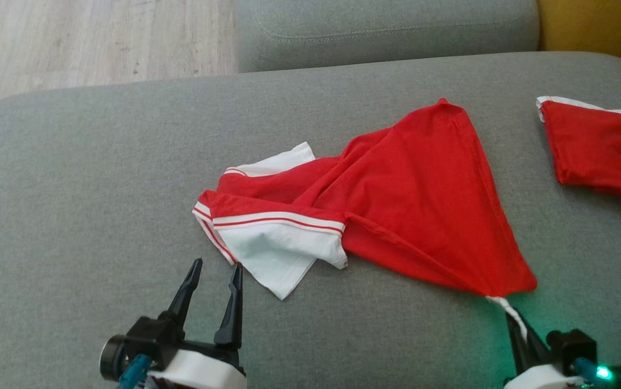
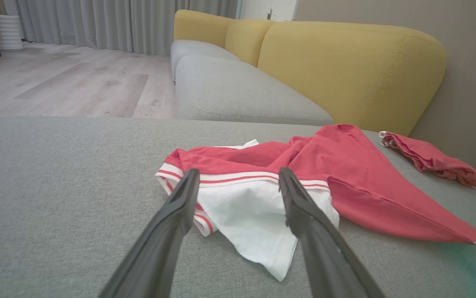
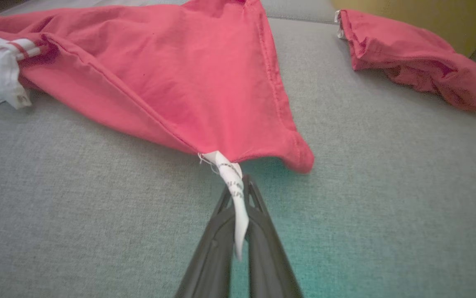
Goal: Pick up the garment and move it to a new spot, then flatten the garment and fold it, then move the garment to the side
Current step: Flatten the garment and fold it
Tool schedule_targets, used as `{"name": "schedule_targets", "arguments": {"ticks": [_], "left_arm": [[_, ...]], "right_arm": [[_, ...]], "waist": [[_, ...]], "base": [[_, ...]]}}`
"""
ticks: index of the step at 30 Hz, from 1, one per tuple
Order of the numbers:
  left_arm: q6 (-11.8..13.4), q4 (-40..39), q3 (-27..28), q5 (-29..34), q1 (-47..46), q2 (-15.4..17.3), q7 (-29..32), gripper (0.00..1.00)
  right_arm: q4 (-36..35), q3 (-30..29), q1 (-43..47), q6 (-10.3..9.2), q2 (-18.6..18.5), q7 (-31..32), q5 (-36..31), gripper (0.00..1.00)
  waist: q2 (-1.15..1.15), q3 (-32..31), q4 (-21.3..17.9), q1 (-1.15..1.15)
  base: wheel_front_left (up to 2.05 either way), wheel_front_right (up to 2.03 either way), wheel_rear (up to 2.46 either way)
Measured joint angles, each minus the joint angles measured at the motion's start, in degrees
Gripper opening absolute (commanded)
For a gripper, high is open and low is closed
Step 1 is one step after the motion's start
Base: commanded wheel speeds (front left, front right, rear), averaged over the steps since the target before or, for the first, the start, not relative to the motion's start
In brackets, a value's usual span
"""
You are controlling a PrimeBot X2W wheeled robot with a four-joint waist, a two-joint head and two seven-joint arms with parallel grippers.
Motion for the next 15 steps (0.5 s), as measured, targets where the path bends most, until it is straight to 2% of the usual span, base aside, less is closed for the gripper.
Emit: {"name": "schedule_targets", "arguments": {"ticks": [2,3,4,5,10,15], "left_arm": [[0.0,0.1,-0.1,0.0,0.0,0.0,0.0,1.00],[0.0,0.2,-0.1,-0.2,0.0,0.0,0.0,1.00],[0.0,0.3,-0.1,-0.5,0.0,0.0,0.0,1.00],[0.0,0.4,-0.2,-0.6,0.0,0.0,0.0,1.00],[0.0,0.8,-0.2,-0.9,0.3,0.2,0.0,1.00],[0.0,0.9,-0.2,-1.5,1.9,0.3,0.0,1.00]], "right_arm": [[1.1,0.5,0.0,0.00,0.0,-0.1,0.1,0.00],[1.8,1.0,0.0,0.00,0.0,-0.4,0.3,0.22],[2.3,1.5,0.1,0.00,0.0,-0.6,0.7,0.53],[2.6,1.8,0.2,0.00,0.0,-0.9,1.0,1.00],[2.4,1.8,0.8,0.00,0.0,-2.6,2.9,1.00],[-1.8,1.4,0.6,0.00,0.0,-3.5,3.8,1.00]], "waist": [[0.00,-0.2,0.1,0.00],[0.00,-0.4,0.1,0.00],[0.00,-0.5,0.2,0.00],[0.00,-0.7,0.2,0.00],[0.00,-1.7,0.5,0.00],[0.00,-3.1,0.6,0.00]], "base": [[0.00,0.00,0.00],[0.00,0.00,0.00],[0.00,0.00,0.00],[0.00,0.00,0.00],[0.00,0.00,0.00],[0.00,0.00,0.00]]}}
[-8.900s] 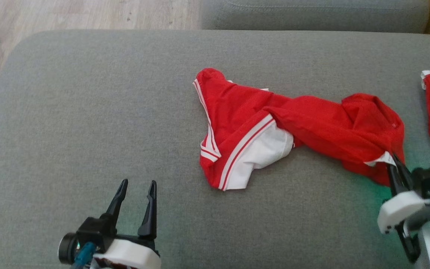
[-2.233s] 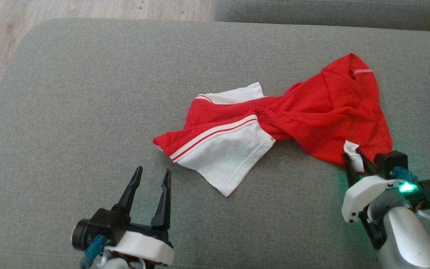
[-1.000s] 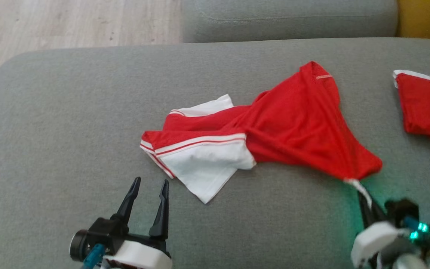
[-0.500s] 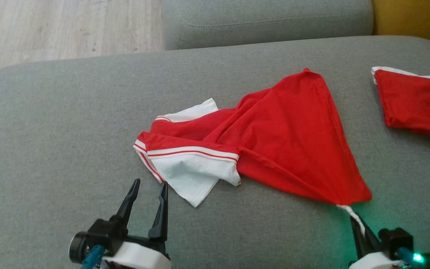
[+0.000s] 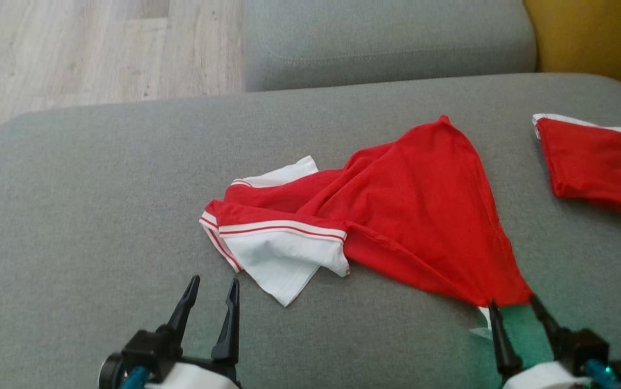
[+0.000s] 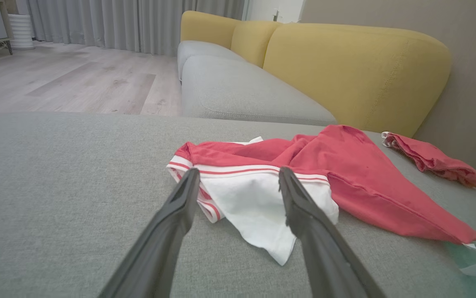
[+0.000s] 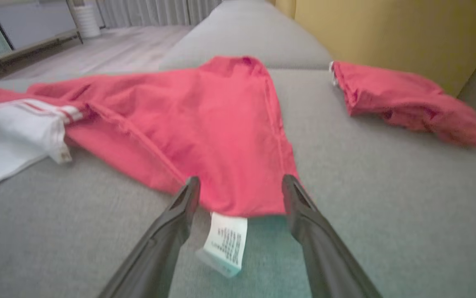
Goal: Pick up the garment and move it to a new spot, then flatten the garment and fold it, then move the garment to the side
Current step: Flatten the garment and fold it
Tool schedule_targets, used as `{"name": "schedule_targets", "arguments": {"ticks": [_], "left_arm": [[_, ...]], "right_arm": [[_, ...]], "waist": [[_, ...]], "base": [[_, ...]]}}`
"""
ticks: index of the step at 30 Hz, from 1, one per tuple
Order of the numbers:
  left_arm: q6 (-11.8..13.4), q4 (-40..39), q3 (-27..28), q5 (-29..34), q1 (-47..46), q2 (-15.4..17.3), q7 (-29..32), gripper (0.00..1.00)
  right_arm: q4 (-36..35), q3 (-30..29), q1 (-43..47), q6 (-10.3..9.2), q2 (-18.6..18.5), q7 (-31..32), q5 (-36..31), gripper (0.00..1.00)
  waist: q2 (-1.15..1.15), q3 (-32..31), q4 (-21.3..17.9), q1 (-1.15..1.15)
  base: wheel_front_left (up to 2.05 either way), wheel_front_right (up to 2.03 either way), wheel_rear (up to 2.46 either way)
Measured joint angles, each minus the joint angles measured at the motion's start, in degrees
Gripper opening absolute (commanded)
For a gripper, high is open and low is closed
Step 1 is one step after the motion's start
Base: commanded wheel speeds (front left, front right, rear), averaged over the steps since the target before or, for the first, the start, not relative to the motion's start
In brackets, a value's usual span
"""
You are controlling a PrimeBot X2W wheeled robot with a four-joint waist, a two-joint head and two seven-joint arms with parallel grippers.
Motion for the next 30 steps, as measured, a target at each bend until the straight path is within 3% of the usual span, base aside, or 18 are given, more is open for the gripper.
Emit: {"name": "schedule_targets", "arguments": {"ticks": [13,30], "left_arm": [[0.0,0.6,0.7,-0.8,0.8,-0.5,-0.4,1.00],[0.6,2.1,5.3,-0.4,5.6,-0.8,-0.9,1.00]], "right_arm": [[-9.9,0.0,-3.5,0.00,0.0,2.7,3.4,1.00],[-8.9,0.9,-3.2,0.00,0.0,2.9,8.0,1.00]], "waist": [[0.00,-2.2,1.4,0.00],[0.00,-3.1,4.1,0.01]], "base": [[0.00,0.00,0.00],[0.00,0.00,0.00]]}}
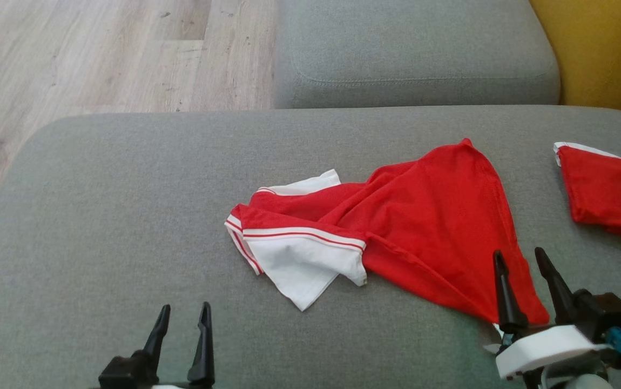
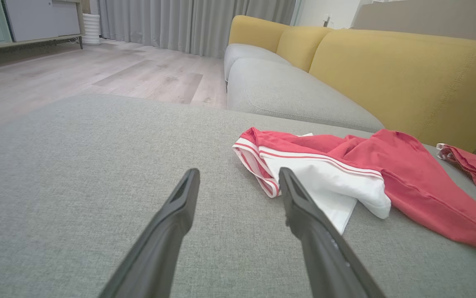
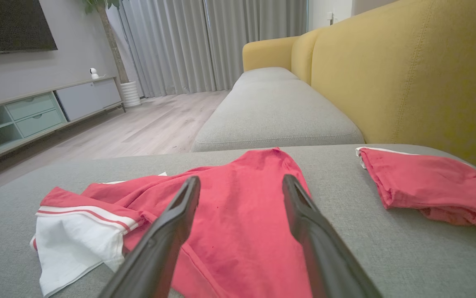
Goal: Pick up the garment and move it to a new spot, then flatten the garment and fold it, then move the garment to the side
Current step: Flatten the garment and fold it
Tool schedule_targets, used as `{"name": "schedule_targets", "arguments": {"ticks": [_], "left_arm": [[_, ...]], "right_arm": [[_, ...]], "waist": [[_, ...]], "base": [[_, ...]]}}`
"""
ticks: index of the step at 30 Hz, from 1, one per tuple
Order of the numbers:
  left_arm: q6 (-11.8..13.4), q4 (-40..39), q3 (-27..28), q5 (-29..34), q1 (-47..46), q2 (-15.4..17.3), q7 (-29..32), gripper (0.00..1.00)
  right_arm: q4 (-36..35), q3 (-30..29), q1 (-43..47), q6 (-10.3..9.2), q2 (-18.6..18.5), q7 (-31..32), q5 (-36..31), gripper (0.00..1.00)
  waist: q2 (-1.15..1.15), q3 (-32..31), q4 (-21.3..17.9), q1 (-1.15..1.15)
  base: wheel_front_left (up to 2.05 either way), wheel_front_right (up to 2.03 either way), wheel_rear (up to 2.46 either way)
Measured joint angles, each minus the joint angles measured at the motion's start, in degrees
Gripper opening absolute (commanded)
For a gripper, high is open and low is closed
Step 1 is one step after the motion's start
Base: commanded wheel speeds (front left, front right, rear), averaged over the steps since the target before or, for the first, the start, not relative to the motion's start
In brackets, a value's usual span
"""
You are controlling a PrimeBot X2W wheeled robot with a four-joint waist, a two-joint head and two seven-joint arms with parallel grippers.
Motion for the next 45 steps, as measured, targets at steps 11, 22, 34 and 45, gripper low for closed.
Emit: {"name": "schedule_targets", "arguments": {"ticks": [11,22,34,45], "left_arm": [[-0.1,-0.1,1.4,1.8,0.7,-0.1,0.0,1.00],[-0.8,-0.1,1.4,2.8,0.6,-0.2,0.0,1.00],[-4.9,7.1,-6.6,4.2,-7.8,-6.6,7.8,1.00],[-3.1,20.4,-6.0,2.8,-14.4,-10.7,11.9,1.00]], "right_arm": [[1.9,0.3,0.0,0.00,0.0,-0.4,0.4,1.00],[2.2,0.3,0.0,0.00,0.0,-0.4,0.4,1.00],[1.9,-0.6,-0.9,0.00,0.0,-0.8,0.3,1.00],[1.8,-0.4,-4.0,0.00,0.0,-0.8,-0.1,1.00]], "waist": [[0.00,0.2,-0.3,0.00],[0.00,0.8,-0.3,0.00],[0.00,4.7,-4.1,0.00],[0.00,9.1,-10.2,0.01]], "base": [[0.00,0.00,0.00],[0.00,0.00,0.00],[0.00,0.00,0.00],[0.00,0.00,0.00]]}}
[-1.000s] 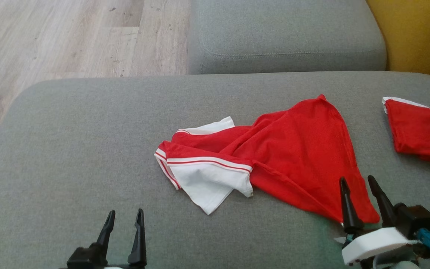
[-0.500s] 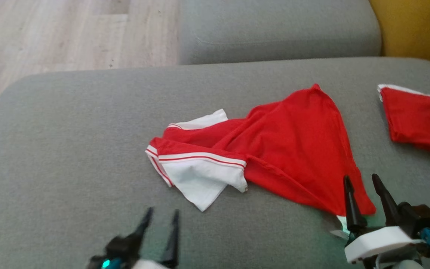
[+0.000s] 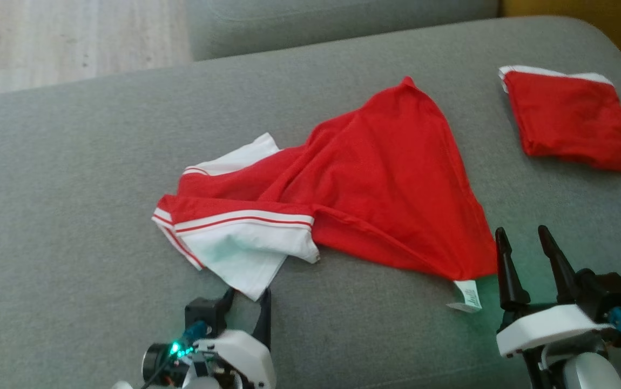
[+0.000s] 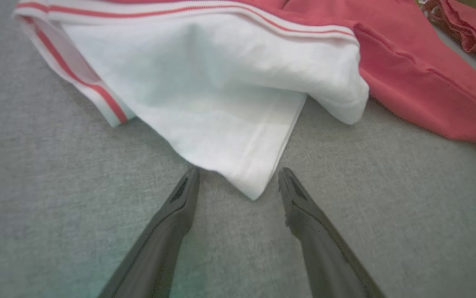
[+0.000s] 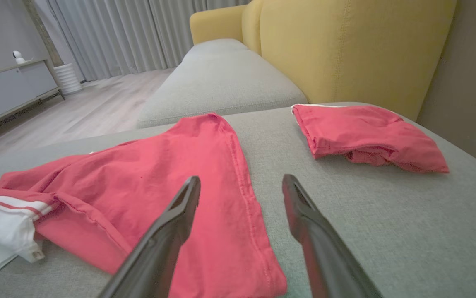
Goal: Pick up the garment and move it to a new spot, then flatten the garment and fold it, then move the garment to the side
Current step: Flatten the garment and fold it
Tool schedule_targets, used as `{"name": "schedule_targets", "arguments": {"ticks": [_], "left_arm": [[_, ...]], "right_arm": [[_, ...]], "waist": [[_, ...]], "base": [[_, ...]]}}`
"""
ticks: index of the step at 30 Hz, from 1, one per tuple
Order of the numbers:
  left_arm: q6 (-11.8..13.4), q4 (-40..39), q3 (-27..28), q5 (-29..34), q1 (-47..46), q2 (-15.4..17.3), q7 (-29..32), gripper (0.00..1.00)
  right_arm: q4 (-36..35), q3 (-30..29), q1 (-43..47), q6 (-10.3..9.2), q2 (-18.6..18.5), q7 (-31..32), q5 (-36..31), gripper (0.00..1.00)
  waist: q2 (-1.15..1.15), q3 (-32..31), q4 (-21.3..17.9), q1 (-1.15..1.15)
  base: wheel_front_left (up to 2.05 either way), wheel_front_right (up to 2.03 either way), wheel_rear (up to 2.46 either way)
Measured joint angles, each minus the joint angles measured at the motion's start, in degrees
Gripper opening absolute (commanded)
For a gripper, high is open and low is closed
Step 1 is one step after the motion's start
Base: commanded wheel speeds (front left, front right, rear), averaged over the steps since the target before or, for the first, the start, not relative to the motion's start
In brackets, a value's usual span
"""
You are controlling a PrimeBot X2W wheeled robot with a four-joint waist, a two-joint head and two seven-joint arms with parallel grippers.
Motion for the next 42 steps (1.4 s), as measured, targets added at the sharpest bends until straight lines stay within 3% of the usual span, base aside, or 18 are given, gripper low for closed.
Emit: {"name": "schedule_targets", "arguments": {"ticks": [6,7,8,9,10,11,22,33,34,36,39,40,42], "left_arm": [[0.4,2.3,1.0,-0.8,-2.5,-1.0,-0.9,1.00],[0.4,2.6,1.1,-1.1,-2.8,-1.2,-1.2,0.95],[0.4,2.9,1.3,-1.2,-3.0,-1.4,-1.5,0.62],[0.4,3.2,1.5,-1.2,-3.0,-1.6,-1.9,0.19],[0.4,3.4,1.6,-1.4,-3.1,-1.7,-2.2,0.19],[0.4,3.7,1.7,-1.6,-3.2,-1.7,-2.3,0.00],[0.0,2.2,1.8,-1.8,-3.4,-0.7,-5.0,0.00],[1.9,-4.4,2.2,-1.8,-0.1,1.8,-5.5,0.00],[2.0,-5.0,2.2,-1.8,-0.1,1.8,-5.5,0.00],[2.3,-6.2,2.2,-1.8,-0.1,2.2,-5.5,0.00],[2.5,-8.0,2.6,-1.8,0.0,3.1,-5.5,0.00],[2.6,-8.5,2.8,-1.8,0.1,3.4,-5.5,0.00],[2.6,-10.0,3.2,-1.8,0.7,3.7,-5.5,0.00]], "right_arm": [[0.4,-0.8,0.0,0.00,0.0,0.0,-0.5,1.00],[0.6,-1.0,0.0,0.00,0.0,0.0,-0.8,1.00],[0.9,-1.2,0.0,0.00,0.0,0.0,-1.2,1.00],[1.3,-1.4,0.0,0.00,0.0,0.4,-1.5,1.00],[1.8,-1.7,0.0,0.00,0.0,0.7,-1.8,1.00],[2.3,-1.9,0.0,0.00,0.0,1.4,-2.1,1.00],[11.6,-4.4,-2.1,0.00,0.0,5.3,-2.5,1.00],[19.5,-3.6,-6.5,0.00,-0.1,8.7,-1.7,1.00],[19.7,-3.5,-6.6,-0.01,-0.2,8.9,-1.1,0.95],[20.0,-2.9,-6.7,-0.01,-0.2,9.0,-0.1,0.53],[20.4,-1.9,-6.7,0.00,-0.2,9.1,0.6,0.09],[20.4,-1.6,-6.7,0.00,-0.2,9.1,0.9,0.00],[20.5,-1.3,-6.7,-0.01,-0.2,9.1,2.0,0.00]], "waist": [[0.00,1.6,-1.9,-0.01],[0.00,1.8,-2.0,0.00],[0.00,1.9,-2.1,0.00],[0.00,2.0,-2.1,0.00],[0.00,2.0,-2.1,-0.01],[0.00,2.1,-2.0,-0.01],[0.00,2.9,0.8,-0.01],[0.00,3.4,3.1,-0.01],[0.00,3.4,3.2,-0.01],[0.00,3.2,3.4,-0.01],[0.00,2.8,3.4,-0.01],[0.00,2.7,3.5,-0.01],[0.00,2.3,3.5,-0.01]], "base": [[0.00,0.00,0.00],[0.00,0.00,0.00],[0.00,0.00,0.00],[0.00,0.00,0.00],[0.00,0.00,0.00],[0.00,0.00,0.00],[0.00,0.00,0.00],[0.00,0.00,0.00],[0.00,0.00,0.00],[0.00,0.00,0.00],[0.00,0.00,0.00],[0.00,0.00,0.00],[0.00,0.00,0.00]]}}
